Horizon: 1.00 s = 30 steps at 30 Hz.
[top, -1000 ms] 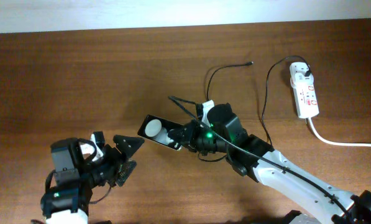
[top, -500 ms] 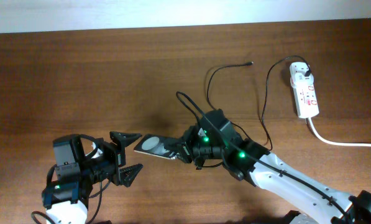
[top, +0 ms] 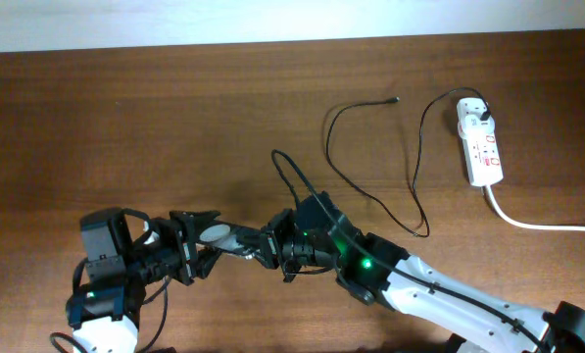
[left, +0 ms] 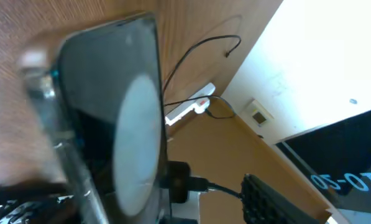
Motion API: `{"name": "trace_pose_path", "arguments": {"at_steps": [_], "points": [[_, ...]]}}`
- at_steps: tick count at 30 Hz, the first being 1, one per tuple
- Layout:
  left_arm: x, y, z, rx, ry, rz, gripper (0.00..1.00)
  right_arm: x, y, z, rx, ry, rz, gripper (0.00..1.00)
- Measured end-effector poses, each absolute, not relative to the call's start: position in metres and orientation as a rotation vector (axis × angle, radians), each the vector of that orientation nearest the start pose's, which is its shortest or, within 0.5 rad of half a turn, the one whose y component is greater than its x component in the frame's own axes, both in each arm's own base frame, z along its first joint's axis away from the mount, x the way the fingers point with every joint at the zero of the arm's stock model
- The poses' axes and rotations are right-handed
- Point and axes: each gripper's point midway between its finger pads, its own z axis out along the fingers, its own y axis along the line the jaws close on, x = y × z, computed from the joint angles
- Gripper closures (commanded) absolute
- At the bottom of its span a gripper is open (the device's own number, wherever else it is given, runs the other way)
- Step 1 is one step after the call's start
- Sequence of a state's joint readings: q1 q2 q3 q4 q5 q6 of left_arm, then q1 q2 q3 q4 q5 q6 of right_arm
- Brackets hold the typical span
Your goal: Plug charger to phone and switch on socket
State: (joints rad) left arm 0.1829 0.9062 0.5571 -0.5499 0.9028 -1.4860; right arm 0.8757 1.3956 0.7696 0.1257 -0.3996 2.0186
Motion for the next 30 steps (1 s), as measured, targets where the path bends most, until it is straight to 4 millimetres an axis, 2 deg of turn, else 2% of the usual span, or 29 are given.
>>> {"name": "trace_pose_path", "arguments": {"at_steps": [2,5,9,16,17,18,20,23,26,30], "points": [[0.241,-0.093,0.152,-1.697,2.143,-1.609,0.53,0.210,0.362,0.169,1.289,2.570,1.764,0.96],[0.241,-0.092,0.152,-1.703,2.141,-1.610,0.74,0.212,0.365,0.177,1.287,2.537,1.812,0.96],[0.241,-0.092,0.152,-1.711,2.138,-1.610,0.85,0.214,0.367,0.181,1.289,2.517,1.837,0.96],[0.243,-0.092,0.153,-1.694,2.134,-1.613,0.92,0.217,0.367,0.183,1.299,2.489,1.844,0.95],[0.243,-0.092,0.153,-1.692,2.135,-1.613,0.98,0.218,0.367,0.183,1.302,2.488,1.845,0.88],[0.243,-0.092,0.154,-1.687,2.135,-1.613,1.00,0.218,0.367,0.183,1.303,2.487,1.845,0.82],[0.243,-0.093,0.153,-1.673,2.141,-1.611,1.00,0.219,0.367,0.185,1.296,2.477,1.849,0.79],[0.245,-0.091,0.152,-1.671,2.135,-1.598,1.00,0.215,0.368,0.182,1.296,2.503,1.838,0.63],[0.247,-0.088,0.149,-1.681,2.126,-1.568,1.00,0.212,0.369,0.181,1.292,2.516,1.836,0.57],[0.252,-0.076,0.140,-1.645,2.123,-1.435,1.00,0.206,0.362,0.165,1.358,2.579,1.727,0.55]]}}
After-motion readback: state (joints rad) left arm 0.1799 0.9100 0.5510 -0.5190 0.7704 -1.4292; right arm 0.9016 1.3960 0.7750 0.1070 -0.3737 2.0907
